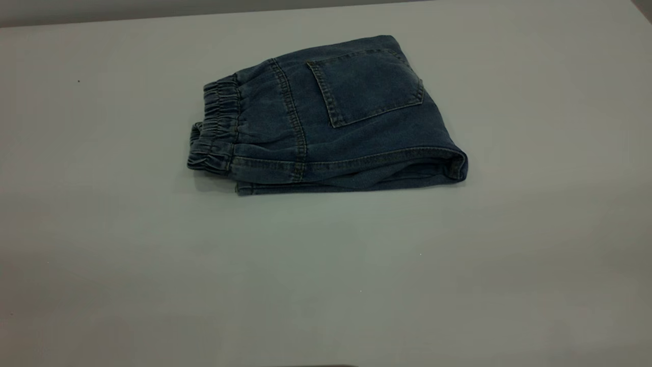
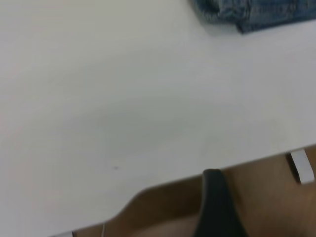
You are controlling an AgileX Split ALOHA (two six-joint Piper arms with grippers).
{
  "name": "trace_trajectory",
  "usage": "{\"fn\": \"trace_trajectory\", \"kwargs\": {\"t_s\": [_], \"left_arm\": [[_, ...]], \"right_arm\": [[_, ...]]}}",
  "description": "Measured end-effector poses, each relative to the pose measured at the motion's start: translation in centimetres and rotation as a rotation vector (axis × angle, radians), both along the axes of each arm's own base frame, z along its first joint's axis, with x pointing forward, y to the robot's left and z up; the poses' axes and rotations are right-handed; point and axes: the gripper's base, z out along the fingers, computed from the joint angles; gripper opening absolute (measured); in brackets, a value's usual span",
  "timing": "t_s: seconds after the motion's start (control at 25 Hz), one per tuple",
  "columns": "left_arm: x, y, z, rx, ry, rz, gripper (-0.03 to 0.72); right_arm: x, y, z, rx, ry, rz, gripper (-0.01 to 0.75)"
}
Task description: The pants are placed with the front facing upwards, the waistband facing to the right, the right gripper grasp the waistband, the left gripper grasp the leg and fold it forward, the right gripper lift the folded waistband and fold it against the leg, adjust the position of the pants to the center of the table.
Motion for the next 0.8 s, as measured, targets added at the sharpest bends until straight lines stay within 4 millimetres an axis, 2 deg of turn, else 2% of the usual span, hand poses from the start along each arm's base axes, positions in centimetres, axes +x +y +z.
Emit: {"fn": "trace_trajectory", "kwargs": {"t_s": [0.32,0.8], "left_arm": [[-2.2,0.0,-0.1,-0.001,-0.128,-0.003,0.427],[-2.2,0.0,-0.1,-0.002,-0.129,-0.004,0.427]], "right_arm": [[0.0,0.0,0.0,0.001,0.000,0.001,0.503],[0.0,0.0,0.0,0.001,0.000,0.001,0.503]]}}
